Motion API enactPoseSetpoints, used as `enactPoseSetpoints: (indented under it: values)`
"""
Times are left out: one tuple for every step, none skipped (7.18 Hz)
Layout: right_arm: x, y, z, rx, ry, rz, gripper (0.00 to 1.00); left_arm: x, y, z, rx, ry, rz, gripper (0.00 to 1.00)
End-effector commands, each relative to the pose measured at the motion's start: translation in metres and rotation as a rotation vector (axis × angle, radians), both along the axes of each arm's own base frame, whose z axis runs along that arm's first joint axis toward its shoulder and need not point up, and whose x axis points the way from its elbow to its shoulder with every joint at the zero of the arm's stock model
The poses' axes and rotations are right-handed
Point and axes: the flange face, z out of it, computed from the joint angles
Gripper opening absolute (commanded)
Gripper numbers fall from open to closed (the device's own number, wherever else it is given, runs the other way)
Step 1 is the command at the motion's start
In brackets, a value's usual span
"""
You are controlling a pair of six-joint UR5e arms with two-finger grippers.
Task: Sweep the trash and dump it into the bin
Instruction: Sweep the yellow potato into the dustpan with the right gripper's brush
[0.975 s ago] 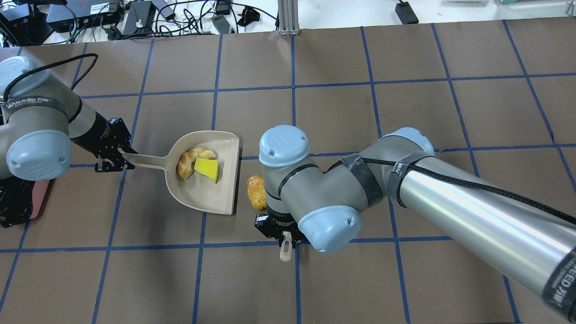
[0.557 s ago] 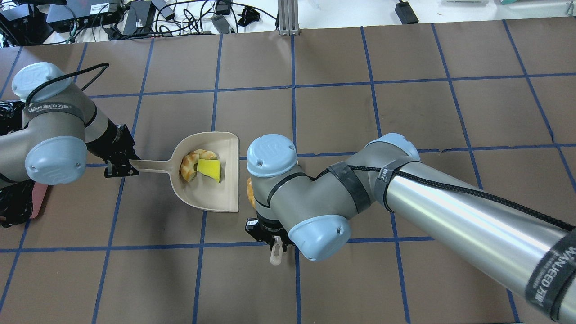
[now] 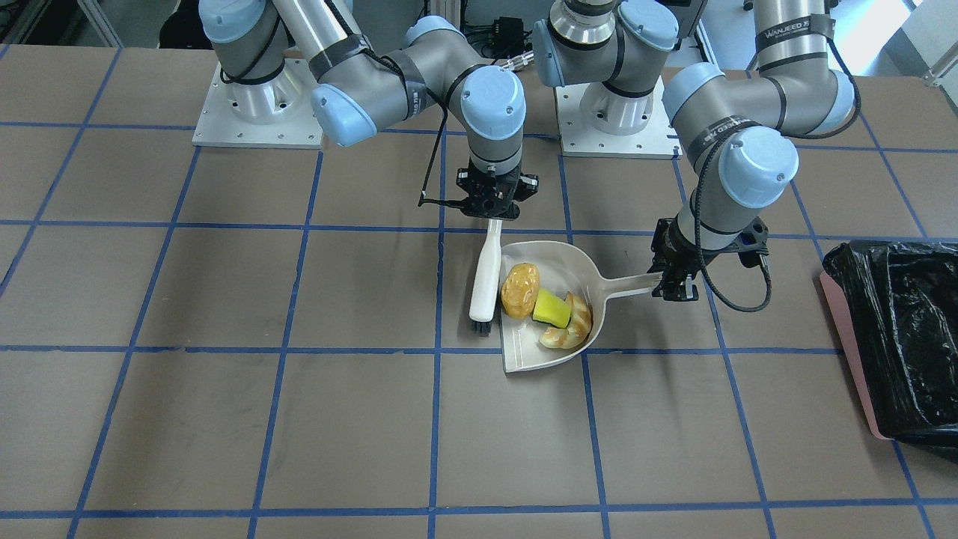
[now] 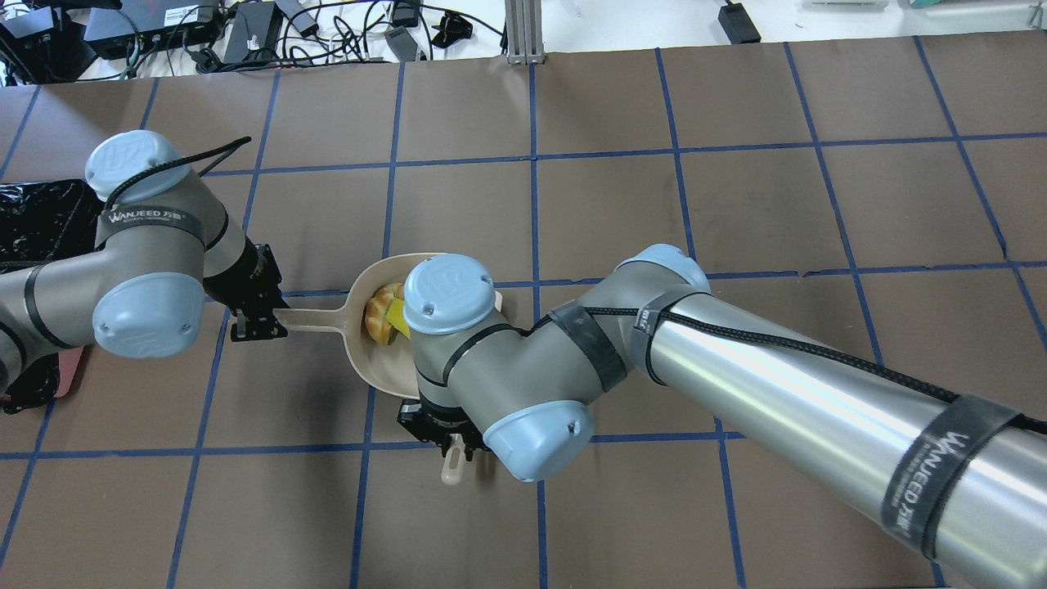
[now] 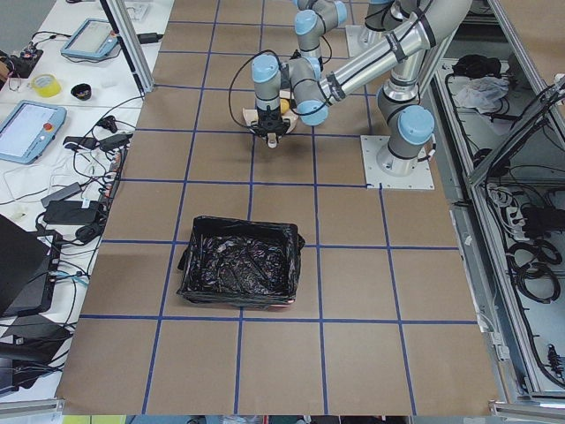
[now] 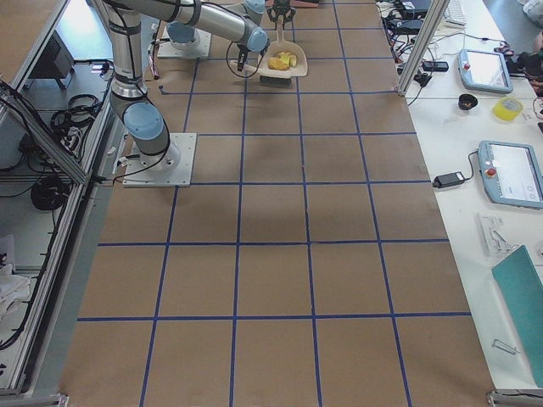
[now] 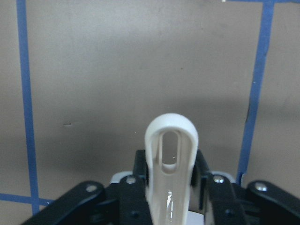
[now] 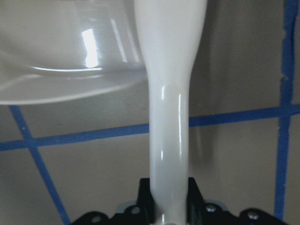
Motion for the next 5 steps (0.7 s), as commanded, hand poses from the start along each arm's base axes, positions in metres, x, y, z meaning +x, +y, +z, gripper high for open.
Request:
enactPoseSetpoints:
  values:
    - [0.050,-0.021,0.014,-0.034,-0.027,-0.016,0.00,-0.010,0.006,-0.004,0.007,0.010,-0.009,0.00]
    - [0.052,-0.024,0.015,-0.039,-0.025,-0.008,0.00,-0.007,0.003,-0.007,0.006,0.020,-0.034,0.00]
    - [0.033,-0.032,0.024,-0.007,0.044,-0.017,0.00,-0.004,-0.005,-0.005,-0.006,0.092,-0.108,0.00]
    - [0.021,-0.027,0.050,-0.039,0.075,-0.004,0.00,-0.004,-0.015,-0.002,-0.001,0.168,-0.166,0.00]
    - [0.012,-0.016,0.076,-0.035,0.078,-0.006,0.00,-0.002,-0.021,-0.001,0.034,0.216,-0.190,0.00]
